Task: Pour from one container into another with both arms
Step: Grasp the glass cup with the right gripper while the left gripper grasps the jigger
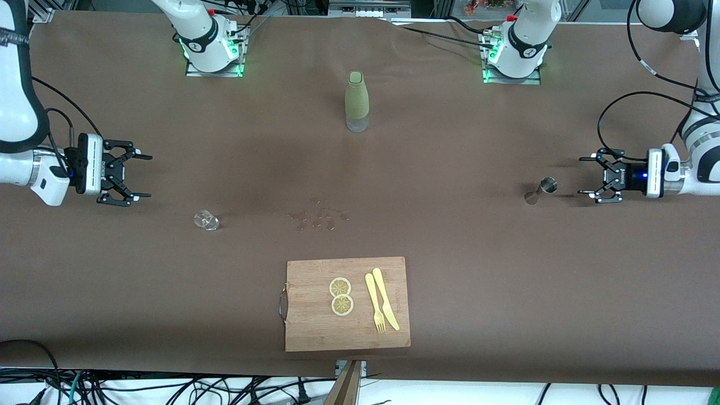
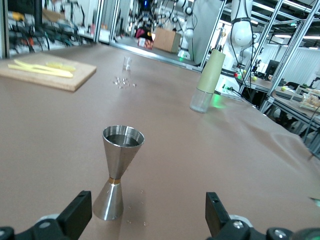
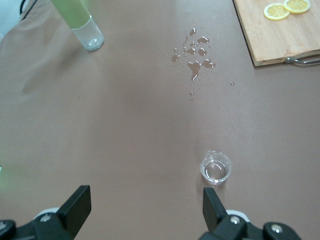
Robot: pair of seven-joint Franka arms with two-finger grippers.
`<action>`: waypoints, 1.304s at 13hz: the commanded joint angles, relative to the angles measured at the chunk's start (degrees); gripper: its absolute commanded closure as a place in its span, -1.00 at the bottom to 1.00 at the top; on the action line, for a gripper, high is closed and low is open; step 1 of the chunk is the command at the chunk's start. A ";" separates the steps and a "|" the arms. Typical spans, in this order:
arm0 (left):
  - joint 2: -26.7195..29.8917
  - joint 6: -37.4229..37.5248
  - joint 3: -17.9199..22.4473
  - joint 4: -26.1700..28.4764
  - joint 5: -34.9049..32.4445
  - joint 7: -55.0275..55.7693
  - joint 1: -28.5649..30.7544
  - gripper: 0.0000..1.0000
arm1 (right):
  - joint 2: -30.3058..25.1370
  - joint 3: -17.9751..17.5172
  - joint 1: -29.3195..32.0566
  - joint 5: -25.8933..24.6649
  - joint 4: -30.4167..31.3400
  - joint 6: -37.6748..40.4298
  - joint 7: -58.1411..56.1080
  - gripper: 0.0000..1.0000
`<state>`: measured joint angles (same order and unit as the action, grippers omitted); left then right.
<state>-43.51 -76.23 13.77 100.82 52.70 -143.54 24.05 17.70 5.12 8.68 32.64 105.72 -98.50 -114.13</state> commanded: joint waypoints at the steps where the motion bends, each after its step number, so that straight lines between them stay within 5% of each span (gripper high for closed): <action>1: -0.35 -2.86 0.65 4.72 6.77 -13.05 0.12 -1.00 | 5.66 1.47 1.60 5.13 -0.43 0.07 -7.48 -0.99; 5: -2.46 -3.05 0.65 5.70 11.98 -21.51 0.12 -1.00 | 15.33 2.18 2.75 14.88 -1.66 0.15 -18.57 -0.99; 17: -7.03 -5.07 -0.06 5.26 14.53 -25.83 -3.30 -1.00 | 33.53 -0.54 3.45 23.60 -18.09 5.08 -31.50 -0.99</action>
<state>-49.33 -80.04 13.10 105.06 65.06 -158.08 22.11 47.72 5.61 11.17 54.28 91.72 -95.18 -143.98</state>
